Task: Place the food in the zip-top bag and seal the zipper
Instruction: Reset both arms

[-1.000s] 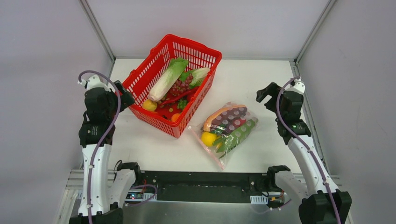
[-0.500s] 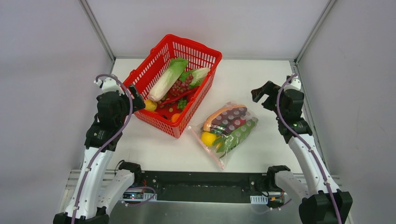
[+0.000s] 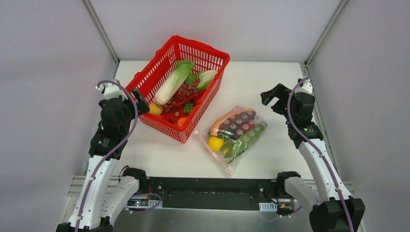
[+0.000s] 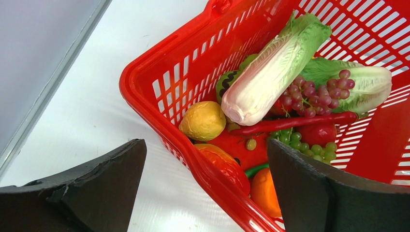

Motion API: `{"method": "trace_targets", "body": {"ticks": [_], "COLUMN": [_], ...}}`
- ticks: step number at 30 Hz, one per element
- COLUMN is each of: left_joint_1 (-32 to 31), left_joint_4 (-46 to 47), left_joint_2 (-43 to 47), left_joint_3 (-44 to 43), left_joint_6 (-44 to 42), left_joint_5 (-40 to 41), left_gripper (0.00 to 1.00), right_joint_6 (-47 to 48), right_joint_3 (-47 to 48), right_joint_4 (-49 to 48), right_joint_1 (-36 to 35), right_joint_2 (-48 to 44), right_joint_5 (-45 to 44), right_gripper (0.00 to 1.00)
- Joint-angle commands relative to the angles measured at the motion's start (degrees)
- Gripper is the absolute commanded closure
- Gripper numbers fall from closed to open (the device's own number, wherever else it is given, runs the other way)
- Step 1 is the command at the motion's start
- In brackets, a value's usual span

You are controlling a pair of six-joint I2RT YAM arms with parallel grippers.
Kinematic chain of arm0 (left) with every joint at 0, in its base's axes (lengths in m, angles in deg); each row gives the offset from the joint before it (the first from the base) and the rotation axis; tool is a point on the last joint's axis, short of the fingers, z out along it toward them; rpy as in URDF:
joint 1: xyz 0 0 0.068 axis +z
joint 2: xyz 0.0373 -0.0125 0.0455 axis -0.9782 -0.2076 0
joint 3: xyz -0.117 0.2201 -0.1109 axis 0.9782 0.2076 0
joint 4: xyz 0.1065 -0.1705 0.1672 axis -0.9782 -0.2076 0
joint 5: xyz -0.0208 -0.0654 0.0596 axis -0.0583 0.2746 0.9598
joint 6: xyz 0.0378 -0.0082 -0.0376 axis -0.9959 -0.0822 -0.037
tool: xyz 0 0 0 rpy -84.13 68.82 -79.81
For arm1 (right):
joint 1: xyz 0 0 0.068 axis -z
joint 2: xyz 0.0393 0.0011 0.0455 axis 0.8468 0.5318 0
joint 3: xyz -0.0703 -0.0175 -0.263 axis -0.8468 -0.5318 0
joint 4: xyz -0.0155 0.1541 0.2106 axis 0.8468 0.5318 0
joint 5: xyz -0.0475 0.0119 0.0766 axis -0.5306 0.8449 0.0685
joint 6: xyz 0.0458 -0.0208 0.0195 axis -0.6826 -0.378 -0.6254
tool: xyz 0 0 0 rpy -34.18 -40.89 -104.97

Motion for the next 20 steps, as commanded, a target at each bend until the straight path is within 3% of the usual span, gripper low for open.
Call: {"method": "trace_targets", "body": {"ticks": [1, 20], "left_joint_1": [-0.06, -0.07], "left_joint_4": [2.13, 3.13], "left_joint_2": [0.64, 0.63], "left_joint_3": [-0.45, -0.55], "left_joint_6": [-1.02, 0.62], "left_joint_5": [2.75, 2.88], "left_gripper": [0.01, 0.01], "right_joint_6": [-1.29, -0.4], "right_joint_3": [1.5, 0.33], "right_joint_4": [-1.41, -1.5], "right_joint_1": [0.07, 0.08], "right_joint_2": [0.05, -1.59], "right_joint_5": [-0.64, -0.7], "right_gripper": [0.03, 0.02]}}
